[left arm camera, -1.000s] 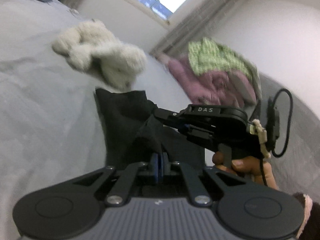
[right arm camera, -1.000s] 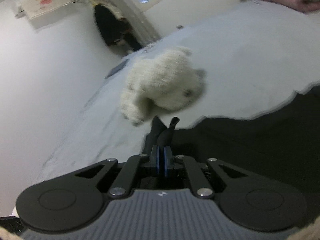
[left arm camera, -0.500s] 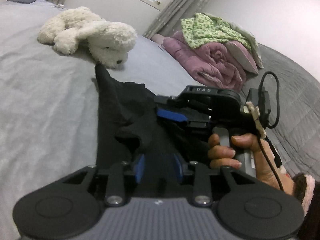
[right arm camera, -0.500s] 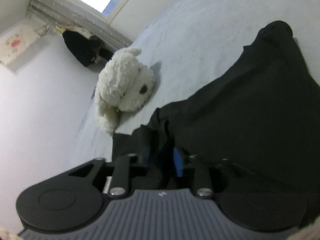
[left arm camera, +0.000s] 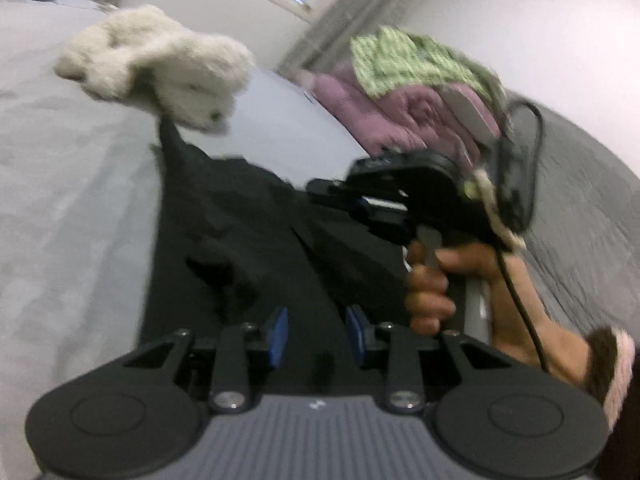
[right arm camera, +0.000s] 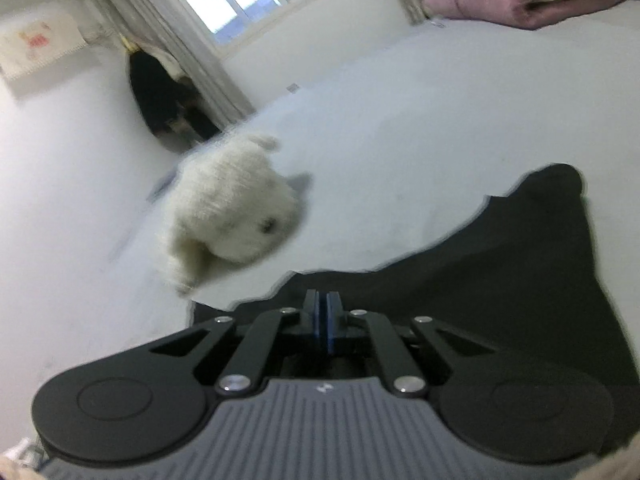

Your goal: Fold clothes

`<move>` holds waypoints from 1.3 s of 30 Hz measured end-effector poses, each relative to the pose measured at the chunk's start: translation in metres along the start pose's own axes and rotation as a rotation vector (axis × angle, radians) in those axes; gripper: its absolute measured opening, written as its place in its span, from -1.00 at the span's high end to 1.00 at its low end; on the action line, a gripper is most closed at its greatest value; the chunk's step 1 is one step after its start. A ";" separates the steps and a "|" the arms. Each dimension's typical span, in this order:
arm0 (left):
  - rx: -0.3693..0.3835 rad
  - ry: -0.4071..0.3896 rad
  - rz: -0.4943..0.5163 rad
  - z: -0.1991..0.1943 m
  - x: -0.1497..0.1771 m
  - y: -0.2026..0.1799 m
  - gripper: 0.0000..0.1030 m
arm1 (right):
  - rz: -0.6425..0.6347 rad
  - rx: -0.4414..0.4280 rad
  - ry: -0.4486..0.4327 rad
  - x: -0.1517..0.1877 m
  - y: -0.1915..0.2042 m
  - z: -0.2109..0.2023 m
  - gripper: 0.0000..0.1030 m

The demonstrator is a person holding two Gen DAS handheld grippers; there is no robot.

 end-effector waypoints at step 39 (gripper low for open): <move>-0.292 0.166 0.034 -0.181 0.110 -0.030 0.16 | -0.009 -0.019 0.182 0.098 0.016 -0.109 0.60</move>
Point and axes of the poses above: each gripper's, at about its wrist camera, not at the fingertips, and z roughly the way its jaws point, y to its left, x to its underside, the point moved 5 cm from there along z, roughly the way its jaws point, and after that the axes turned 4 degrees about y, right-handed, at the moved point
